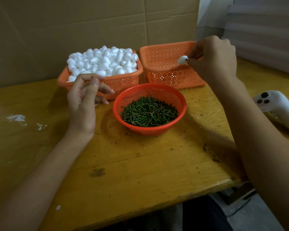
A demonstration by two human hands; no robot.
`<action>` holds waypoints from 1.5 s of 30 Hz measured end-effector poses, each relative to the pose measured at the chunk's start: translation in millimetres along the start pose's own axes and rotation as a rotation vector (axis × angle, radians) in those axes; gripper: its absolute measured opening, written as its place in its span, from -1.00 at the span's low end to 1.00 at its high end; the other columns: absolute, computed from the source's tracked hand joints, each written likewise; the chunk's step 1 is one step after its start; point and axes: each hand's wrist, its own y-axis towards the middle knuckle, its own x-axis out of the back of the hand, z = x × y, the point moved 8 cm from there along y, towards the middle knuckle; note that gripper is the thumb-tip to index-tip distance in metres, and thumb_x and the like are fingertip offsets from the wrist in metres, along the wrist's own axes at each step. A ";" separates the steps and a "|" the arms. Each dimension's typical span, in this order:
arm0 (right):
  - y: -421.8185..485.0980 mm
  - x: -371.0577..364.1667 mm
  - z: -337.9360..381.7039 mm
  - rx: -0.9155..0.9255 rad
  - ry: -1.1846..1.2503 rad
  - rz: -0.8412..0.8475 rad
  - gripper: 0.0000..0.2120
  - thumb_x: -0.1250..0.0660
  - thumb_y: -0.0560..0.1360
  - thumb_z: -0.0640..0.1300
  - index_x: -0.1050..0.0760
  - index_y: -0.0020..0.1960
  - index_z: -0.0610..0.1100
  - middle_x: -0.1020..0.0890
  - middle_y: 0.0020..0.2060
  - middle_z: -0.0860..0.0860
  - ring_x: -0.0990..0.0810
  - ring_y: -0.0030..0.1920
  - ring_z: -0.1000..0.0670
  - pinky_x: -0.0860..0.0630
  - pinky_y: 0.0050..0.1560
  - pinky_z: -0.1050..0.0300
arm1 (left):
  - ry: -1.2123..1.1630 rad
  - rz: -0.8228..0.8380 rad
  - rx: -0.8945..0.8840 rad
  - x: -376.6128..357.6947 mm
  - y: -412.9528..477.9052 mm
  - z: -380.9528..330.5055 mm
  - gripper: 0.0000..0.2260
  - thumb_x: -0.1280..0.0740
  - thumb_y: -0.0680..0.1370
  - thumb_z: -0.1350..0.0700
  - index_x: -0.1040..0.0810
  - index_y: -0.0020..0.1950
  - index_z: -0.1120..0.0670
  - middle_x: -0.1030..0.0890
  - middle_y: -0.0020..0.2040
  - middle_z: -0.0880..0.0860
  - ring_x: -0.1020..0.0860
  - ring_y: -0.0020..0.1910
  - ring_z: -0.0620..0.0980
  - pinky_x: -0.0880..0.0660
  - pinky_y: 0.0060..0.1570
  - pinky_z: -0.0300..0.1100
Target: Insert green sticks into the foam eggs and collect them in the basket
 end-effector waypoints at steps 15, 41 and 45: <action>-5.0 26.0 22.4 0.126 0.318 -0.281 -0.77 -0.34 0.52 -0.15 -0.61 0.16 -0.10 -0.70 -0.04 0.17 -0.70 -0.05 0.12 -0.65 0.02 -0.05 | 0.290 -0.015 -0.059 6.2 0.9 -0.4 -0.90 -0.30 0.67 0.04 -0.57 0.12 0.02 -0.68 0.02 -0.02 -0.64 0.09 -0.04 -0.56 0.01 -0.13; -71.0 -71.4 110.4 0.781 0.173 0.640 -0.78 -0.48 0.53 0.13 -0.69 0.07 0.02 -0.73 -0.03 0.17 -0.67 0.00 0.11 -0.57 0.09 0.02 | 1.226 0.209 -0.312 -28.5 4.0 -5.1 -0.55 -0.15 0.74 0.18 -0.31 0.65 0.01 -0.49 0.43 0.17 -0.46 0.39 0.21 -0.42 0.39 0.20; -73.6 -72.6 111.4 0.791 0.169 0.658 -0.77 -0.48 0.51 0.18 -0.71 0.04 0.05 -0.73 -0.05 0.19 -0.66 -0.02 0.13 -0.58 0.07 0.03 | 1.206 0.267 -0.214 -35.4 21.0 -4.6 -0.58 -0.06 0.77 -0.09 -0.37 0.61 -0.04 -0.55 0.37 0.14 -0.49 0.35 0.18 -0.44 0.28 0.12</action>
